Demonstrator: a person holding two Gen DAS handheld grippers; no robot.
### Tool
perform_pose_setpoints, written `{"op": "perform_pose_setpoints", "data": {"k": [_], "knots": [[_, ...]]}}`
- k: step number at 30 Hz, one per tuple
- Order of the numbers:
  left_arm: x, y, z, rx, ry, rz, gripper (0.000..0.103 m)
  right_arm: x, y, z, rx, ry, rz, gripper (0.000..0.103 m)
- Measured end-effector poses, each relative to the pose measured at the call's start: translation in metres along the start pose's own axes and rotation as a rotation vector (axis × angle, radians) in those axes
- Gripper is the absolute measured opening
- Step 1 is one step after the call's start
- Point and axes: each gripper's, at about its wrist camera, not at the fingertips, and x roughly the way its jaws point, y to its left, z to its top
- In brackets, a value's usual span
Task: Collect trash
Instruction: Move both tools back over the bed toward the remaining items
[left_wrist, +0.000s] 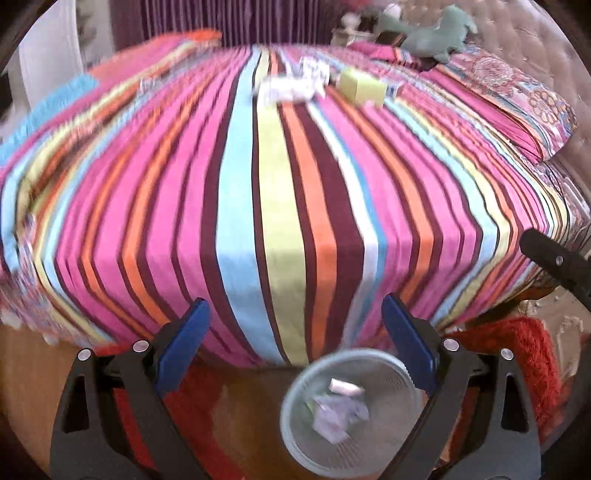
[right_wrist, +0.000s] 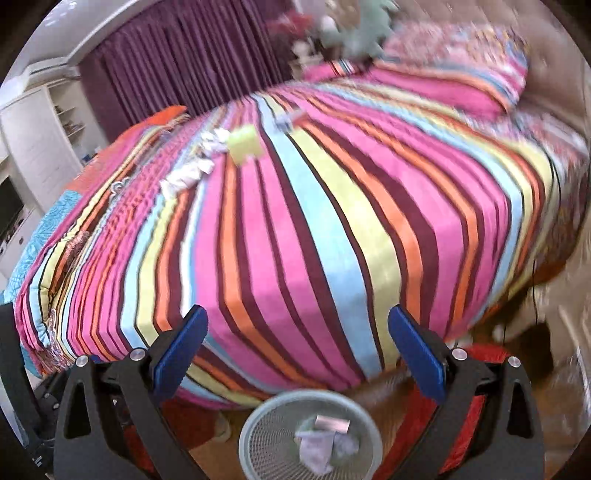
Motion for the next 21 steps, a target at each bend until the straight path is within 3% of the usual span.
{"op": "perform_pose_setpoints", "data": {"k": [6, 21], "knots": [[-0.009, -0.009, 0.03, 0.087, -0.074, 0.043, 0.091, 0.005, 0.02, 0.019, -0.082, -0.041, 0.007, 0.094], [0.026, 0.007, 0.092, 0.035, -0.078, 0.036, 0.091, 0.031, 0.031, 0.066, -0.087, -0.065, 0.005, 0.094]]}}
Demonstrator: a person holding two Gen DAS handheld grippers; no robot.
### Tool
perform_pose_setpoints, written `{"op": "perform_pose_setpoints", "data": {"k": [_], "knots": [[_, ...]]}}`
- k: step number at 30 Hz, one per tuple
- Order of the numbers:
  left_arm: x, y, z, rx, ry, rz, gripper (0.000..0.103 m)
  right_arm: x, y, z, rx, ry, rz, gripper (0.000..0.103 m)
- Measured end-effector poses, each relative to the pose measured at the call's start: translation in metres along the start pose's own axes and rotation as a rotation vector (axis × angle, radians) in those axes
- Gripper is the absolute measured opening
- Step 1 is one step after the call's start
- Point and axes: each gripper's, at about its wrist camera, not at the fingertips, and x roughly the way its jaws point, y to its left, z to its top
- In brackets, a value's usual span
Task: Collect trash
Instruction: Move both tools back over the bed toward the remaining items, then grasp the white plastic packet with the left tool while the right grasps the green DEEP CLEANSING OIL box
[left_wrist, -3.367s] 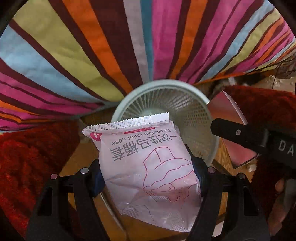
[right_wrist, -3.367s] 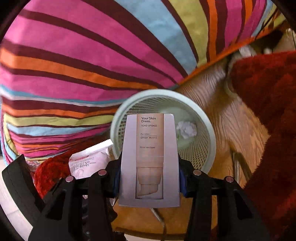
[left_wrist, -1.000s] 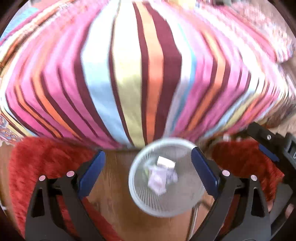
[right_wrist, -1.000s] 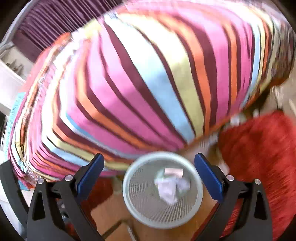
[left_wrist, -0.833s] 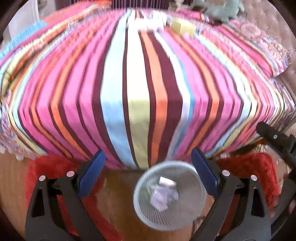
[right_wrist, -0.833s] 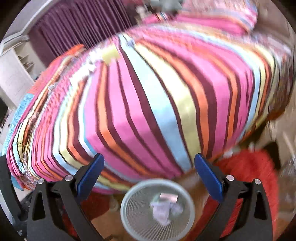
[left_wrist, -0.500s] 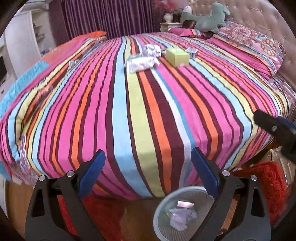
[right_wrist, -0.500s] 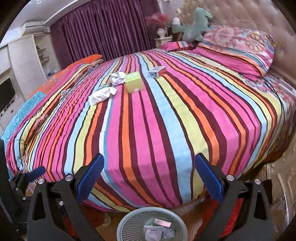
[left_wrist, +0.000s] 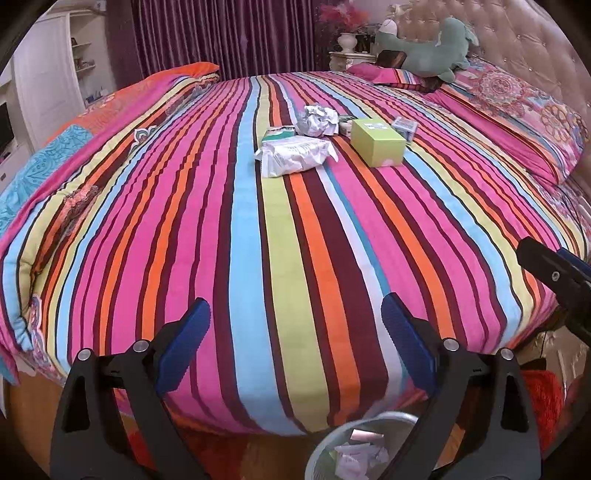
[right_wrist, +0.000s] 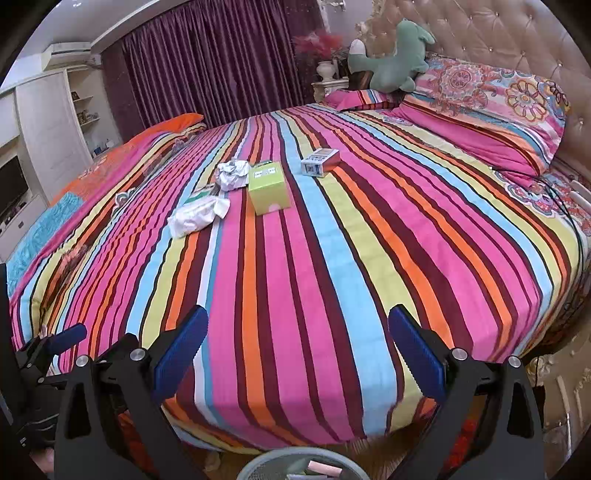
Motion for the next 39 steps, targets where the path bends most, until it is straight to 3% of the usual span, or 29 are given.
{"op": "perform_pose_setpoints", "data": {"k": [17, 26, 34, 39], "knots": [[0.077, 0.012, 0.074, -0.028, 0.017, -0.002, 0.091, 0.065, 0.008, 0.048, -0.044, 0.034, 0.005, 0.094], [0.111, 0.032, 0.109, -0.053, -0.004, -0.066, 0.091, 0.102, 0.012, 0.075, -0.059, 0.047, 0.03, 0.094], [0.139, 0.045, 0.14, 0.062, -0.025, -0.115, 0.091, 0.138, 0.021, 0.1, -0.102, 0.082, 0.033, 0.094], [0.165, 0.048, 0.156, 0.122, 0.014, -0.161, 0.091, 0.162, 0.022, 0.111, -0.082, 0.113, 0.035, 0.094]]}}
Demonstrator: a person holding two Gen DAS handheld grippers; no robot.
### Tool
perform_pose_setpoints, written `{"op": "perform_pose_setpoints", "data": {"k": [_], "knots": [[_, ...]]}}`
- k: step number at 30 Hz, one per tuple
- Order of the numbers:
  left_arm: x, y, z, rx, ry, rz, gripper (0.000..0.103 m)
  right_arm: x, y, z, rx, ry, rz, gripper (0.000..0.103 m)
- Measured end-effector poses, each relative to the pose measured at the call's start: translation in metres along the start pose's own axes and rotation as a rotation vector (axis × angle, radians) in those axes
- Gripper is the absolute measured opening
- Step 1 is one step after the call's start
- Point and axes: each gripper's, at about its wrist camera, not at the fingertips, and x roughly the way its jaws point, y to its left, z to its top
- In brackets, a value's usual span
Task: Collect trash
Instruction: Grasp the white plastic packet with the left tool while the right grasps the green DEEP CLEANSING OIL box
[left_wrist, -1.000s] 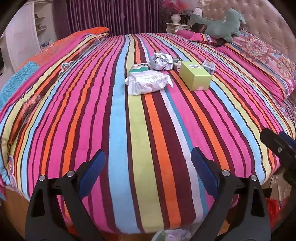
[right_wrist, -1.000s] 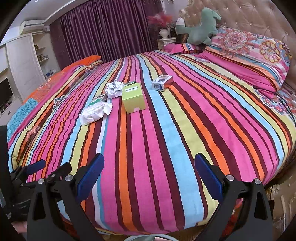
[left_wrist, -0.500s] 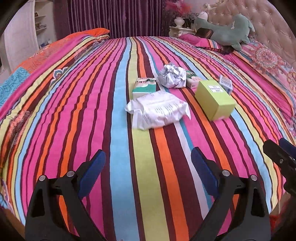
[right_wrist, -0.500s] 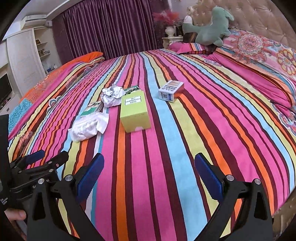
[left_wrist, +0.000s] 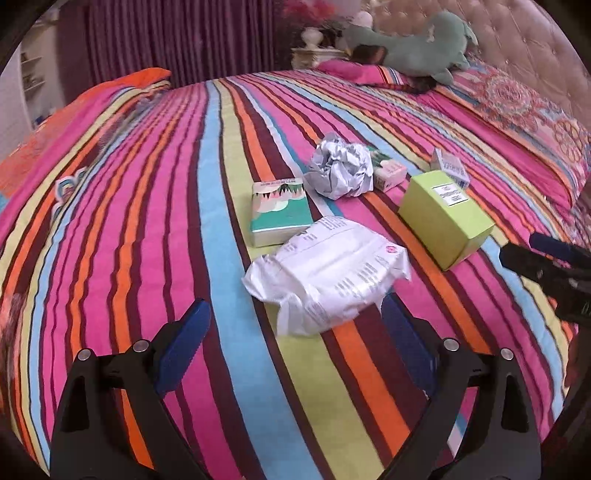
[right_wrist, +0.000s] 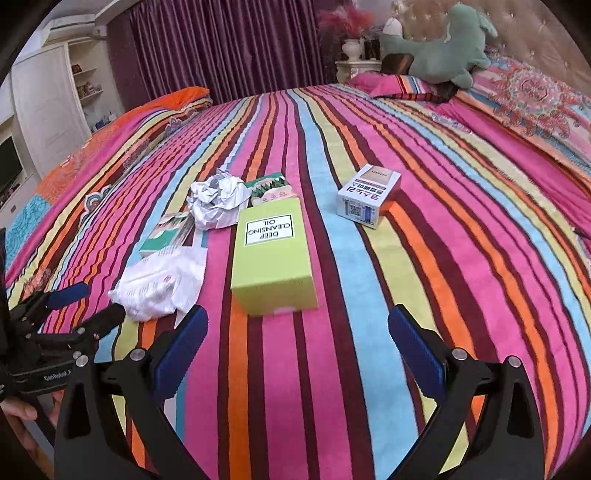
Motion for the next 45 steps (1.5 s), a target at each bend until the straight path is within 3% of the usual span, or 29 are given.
{"op": "perform_pose_setpoints", "data": {"k": [5, 8, 17, 26, 33, 36, 38, 39, 43, 45], "knots": [[0.022, -0.005, 0.007, 0.092, 0.032, -0.009, 0.091, 0.021, 0.008, 0.007, -0.045, 0.033, 0.004, 0.094], [0.033, -0.006, 0.011, 0.113, 0.035, -0.02, 0.096, 0.031, 0.007, 0.012, -0.049, 0.045, 0.007, 0.094], [0.054, -0.02, 0.027, 0.108, 0.035, -0.047, 0.096, 0.056, 0.009, 0.027, -0.095, 0.063, -0.015, 0.094], [0.063, -0.026, 0.031, 0.02, 0.026, -0.046, 0.096, 0.082, 0.006, 0.037, -0.074, 0.133, 0.016, 0.093], [0.074, -0.033, 0.035, -0.001, 0.06, -0.018, 0.096, 0.086, 0.011, 0.036, -0.103, 0.143, 0.048, 0.063], [0.077, -0.036, 0.036, -0.003, 0.071, 0.004, 0.096, 0.087, 0.012, 0.036, -0.106, 0.15, 0.057, 0.058], [0.079, -0.039, 0.037, -0.003, 0.077, 0.01, 0.092, 0.087, 0.011, 0.036, -0.1, 0.149, 0.063, 0.057], [0.081, -0.039, 0.038, -0.009, 0.088, -0.007, 0.077, 0.086, 0.009, 0.036, -0.093, 0.146, 0.069, 0.056], [0.078, -0.048, 0.038, -0.007, 0.079, -0.049, 0.049, 0.082, 0.007, 0.036, -0.074, 0.141, 0.083, 0.055], [0.074, -0.049, 0.035, -0.022, 0.06, -0.065, 0.045, 0.079, 0.006, 0.034, -0.08, 0.138, 0.077, 0.055]]}}
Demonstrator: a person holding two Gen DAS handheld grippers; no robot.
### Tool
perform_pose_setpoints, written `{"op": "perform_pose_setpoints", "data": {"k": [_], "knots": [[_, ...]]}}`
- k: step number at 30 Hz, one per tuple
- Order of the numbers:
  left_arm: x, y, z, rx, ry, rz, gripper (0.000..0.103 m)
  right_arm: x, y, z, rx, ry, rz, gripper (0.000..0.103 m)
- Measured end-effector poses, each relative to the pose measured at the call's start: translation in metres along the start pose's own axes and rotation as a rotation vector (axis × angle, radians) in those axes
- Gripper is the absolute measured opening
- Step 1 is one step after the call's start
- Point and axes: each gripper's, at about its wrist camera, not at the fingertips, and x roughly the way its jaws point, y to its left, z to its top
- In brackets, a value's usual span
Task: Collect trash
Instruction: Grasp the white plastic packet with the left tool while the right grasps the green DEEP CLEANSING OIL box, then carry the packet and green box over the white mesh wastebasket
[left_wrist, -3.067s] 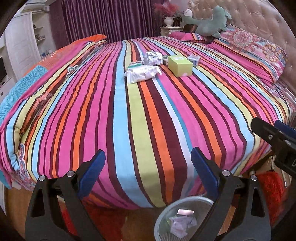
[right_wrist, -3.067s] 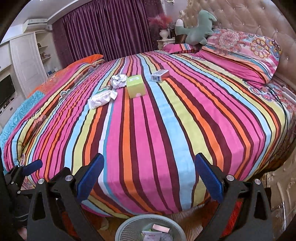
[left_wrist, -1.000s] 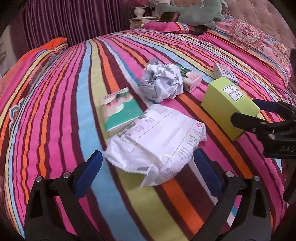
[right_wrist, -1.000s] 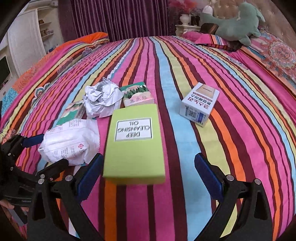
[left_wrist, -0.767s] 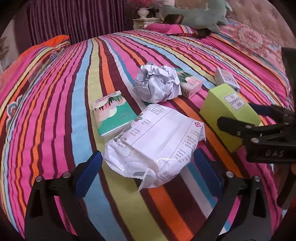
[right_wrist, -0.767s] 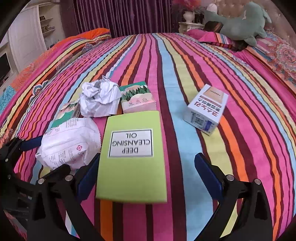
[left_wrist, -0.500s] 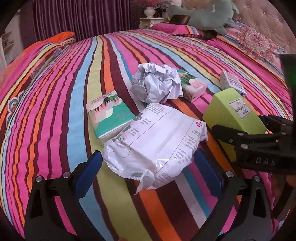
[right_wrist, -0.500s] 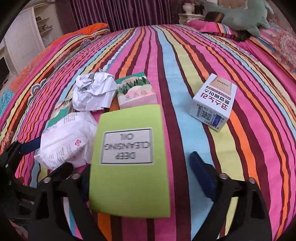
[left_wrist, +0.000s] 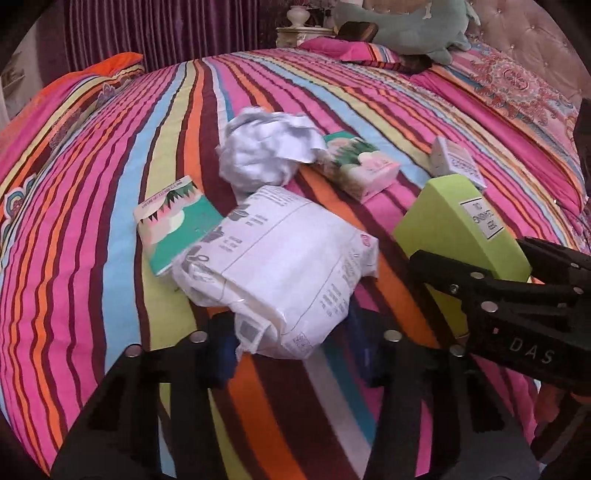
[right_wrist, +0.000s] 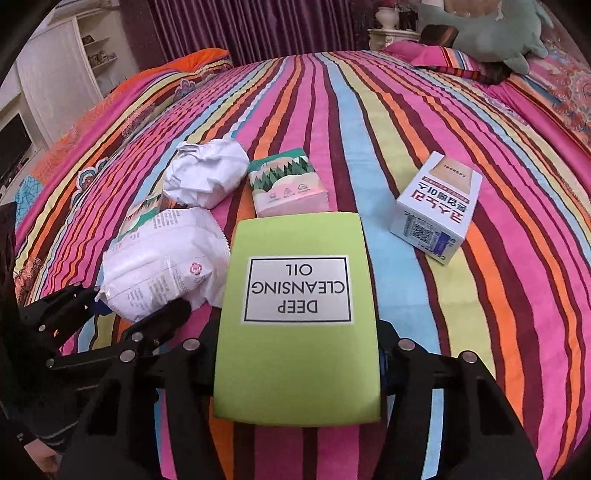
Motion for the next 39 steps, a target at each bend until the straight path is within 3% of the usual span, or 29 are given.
{"op": "perform_pose_setpoints", "data": {"k": [8, 19, 39], "knots": [[-0.016, 0.004, -0.015, -0.087, -0.044, -0.085, 0.042, -0.023, -0.006, -0.01, 0.033, -0.051, 0.01, 0.055], [-0.067, -0.008, -0.037, -0.081, -0.075, -0.095, 0.042, -0.053, -0.014, -0.043, 0.1, -0.049, 0.013, 0.055], [-0.16, -0.048, -0.137, -0.043, -0.068, -0.098, 0.042, -0.136, -0.009, -0.122, 0.139, -0.073, -0.007, 0.055]]}}
